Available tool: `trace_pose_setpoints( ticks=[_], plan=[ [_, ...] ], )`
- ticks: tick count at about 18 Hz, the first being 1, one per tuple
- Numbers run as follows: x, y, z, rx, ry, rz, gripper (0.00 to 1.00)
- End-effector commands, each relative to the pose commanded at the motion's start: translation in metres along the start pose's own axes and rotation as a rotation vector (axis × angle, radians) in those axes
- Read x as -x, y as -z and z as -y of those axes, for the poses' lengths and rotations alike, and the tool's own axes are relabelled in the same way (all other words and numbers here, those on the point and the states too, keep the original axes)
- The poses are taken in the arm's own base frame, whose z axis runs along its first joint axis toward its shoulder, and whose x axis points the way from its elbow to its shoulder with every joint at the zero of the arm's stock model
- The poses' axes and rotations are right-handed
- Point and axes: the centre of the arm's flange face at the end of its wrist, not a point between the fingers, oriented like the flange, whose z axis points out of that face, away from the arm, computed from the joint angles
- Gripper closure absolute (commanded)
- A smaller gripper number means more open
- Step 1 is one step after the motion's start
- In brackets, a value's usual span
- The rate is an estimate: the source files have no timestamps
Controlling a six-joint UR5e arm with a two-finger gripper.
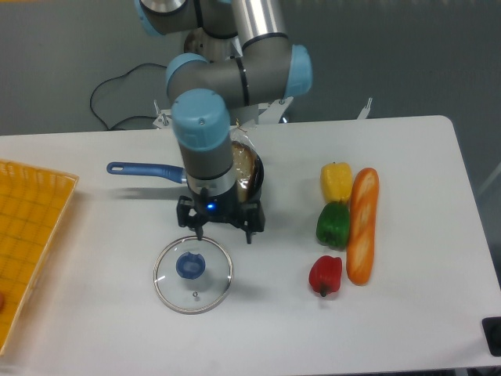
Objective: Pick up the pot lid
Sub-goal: 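Move the open gripper over the glass lid's blue knob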
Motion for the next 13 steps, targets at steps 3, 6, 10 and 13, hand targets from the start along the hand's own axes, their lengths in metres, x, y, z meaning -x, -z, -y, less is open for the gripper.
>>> trace_pose_setpoints(
  ticks=[3, 6, 10, 13],
  plan=[
    [-0.012, -0.01, -0.001, 0.02, -0.005, -0.007, 0.0],
    [-0.021, -0.018, -0.002, 0.051, -0.022, -0.016, 0.0],
    [-0.033, -0.032, 0.0, 0.074, -0.041, -0.026, 0.0],
    [-0.032, -0.041, 0.005, 0.083, -0.042, -0.029, 0.0]
  ],
)
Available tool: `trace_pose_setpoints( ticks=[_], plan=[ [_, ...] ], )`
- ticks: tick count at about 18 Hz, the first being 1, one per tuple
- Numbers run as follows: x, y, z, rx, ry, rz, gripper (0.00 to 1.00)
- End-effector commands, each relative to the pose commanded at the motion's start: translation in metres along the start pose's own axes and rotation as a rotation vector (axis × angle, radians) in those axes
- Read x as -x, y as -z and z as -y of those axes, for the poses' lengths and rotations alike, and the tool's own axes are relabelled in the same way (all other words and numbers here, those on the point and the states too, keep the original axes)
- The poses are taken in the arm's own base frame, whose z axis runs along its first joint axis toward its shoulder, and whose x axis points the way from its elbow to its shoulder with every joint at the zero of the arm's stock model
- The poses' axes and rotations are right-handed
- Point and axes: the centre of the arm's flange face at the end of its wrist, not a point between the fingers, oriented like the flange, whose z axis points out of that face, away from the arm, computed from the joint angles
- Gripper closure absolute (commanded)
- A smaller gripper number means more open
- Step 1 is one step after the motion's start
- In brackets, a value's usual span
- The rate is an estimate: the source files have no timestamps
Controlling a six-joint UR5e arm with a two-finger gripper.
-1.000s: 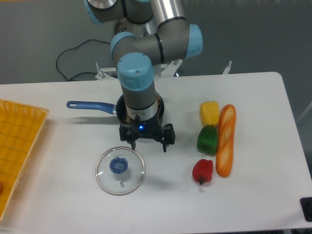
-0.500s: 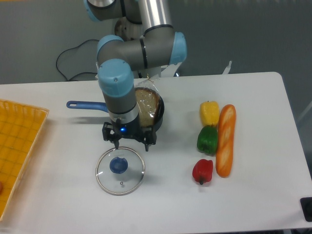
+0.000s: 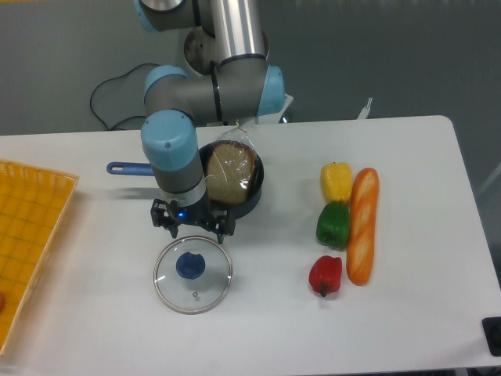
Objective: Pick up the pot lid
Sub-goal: 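Move the open gripper over the glass lid's blue knob, then lower the gripper onto the blue knob of the glass lid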
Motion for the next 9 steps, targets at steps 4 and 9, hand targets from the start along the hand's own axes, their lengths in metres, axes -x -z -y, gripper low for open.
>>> trace_pose_setpoints(
  ticks=[4, 9],
  plan=[
    [-0.006, -0.009, 0.008, 0.01, -0.014, -0.003, 0.0],
    [-0.009, -0.019, 0.031, 0.072, -0.034, -0.02, 0.0]
  ],
)
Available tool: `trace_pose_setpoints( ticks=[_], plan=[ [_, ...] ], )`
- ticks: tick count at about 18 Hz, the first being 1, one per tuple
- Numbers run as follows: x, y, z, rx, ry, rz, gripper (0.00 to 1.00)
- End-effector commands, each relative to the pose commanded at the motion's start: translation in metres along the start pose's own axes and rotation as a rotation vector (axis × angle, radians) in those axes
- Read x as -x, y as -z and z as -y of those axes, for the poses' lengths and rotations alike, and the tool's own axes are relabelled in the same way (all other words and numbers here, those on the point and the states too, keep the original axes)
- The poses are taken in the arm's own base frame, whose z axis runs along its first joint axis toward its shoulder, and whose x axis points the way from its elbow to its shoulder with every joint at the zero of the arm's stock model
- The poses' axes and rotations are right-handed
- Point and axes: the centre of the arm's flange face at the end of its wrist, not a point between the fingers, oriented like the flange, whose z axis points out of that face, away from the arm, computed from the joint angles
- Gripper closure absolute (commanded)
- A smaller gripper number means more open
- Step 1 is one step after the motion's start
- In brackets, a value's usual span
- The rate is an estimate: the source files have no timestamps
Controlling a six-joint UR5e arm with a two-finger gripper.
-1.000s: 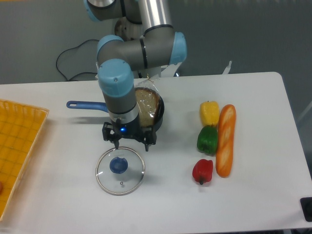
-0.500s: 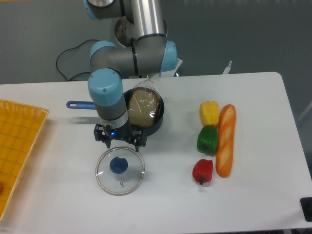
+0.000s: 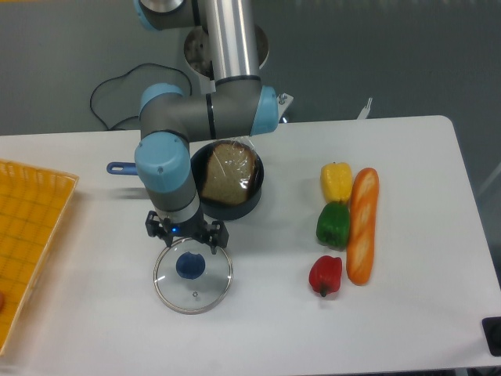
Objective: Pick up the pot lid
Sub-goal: 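Lower the gripper onto the blue knob of the glass lid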
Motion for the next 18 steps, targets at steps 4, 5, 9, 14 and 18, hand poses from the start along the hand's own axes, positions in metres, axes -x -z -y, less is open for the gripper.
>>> trace_pose_setpoints(
  ticks=[4, 5, 9, 14, 18],
  plan=[
    [0.0, -0.006, 0.004, 0.014, -0.005, -0.006, 0.0],
    [0.0, -0.007, 0.004, 0.016, -0.005, -0.005, 0.0],
    [-0.001, -0.013, 0.003, 0.024, -0.008, -0.011, 0.0],
    [0.0, -0.023, 0.006, 0.036, -0.012, -0.014, 0.0],
    [0.0, -0.03, 0.008, 0.039, -0.012, -0.018, 0.0]
  ],
)
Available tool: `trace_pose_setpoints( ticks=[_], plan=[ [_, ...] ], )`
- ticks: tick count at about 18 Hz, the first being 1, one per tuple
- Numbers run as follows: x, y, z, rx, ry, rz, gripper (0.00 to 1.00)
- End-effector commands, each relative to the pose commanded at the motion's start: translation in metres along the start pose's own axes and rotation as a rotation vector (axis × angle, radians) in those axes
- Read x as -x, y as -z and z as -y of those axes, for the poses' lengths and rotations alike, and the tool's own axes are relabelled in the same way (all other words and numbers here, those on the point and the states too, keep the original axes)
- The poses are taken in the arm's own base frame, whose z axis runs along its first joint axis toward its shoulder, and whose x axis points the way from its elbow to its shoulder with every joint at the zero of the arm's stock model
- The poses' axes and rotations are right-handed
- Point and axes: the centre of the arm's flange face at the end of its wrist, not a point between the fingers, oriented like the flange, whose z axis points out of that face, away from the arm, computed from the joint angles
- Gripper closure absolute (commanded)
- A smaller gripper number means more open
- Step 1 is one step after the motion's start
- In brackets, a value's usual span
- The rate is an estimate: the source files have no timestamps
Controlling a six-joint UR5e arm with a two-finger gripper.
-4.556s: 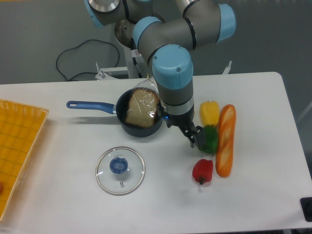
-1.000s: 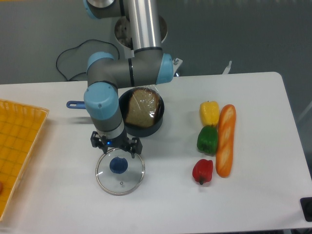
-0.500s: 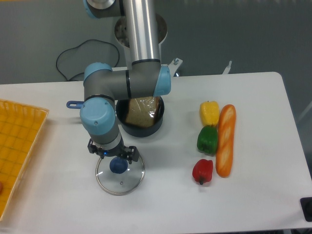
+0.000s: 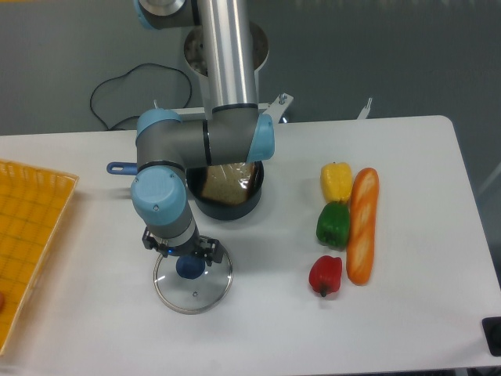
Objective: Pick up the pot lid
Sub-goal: 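Lower the gripper onto the blue knob of the glass lid, then close the gripper around the blue knob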
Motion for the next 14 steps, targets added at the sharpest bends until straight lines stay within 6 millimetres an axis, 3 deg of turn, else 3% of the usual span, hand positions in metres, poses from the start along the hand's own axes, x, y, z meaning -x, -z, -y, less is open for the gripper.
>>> trace_pose_setpoints(
  ticks=[14],
  plan=[
    [0.0034, -0.0114, 0.0028, 0.003, 0.005, -0.006, 0.0]
  ],
)
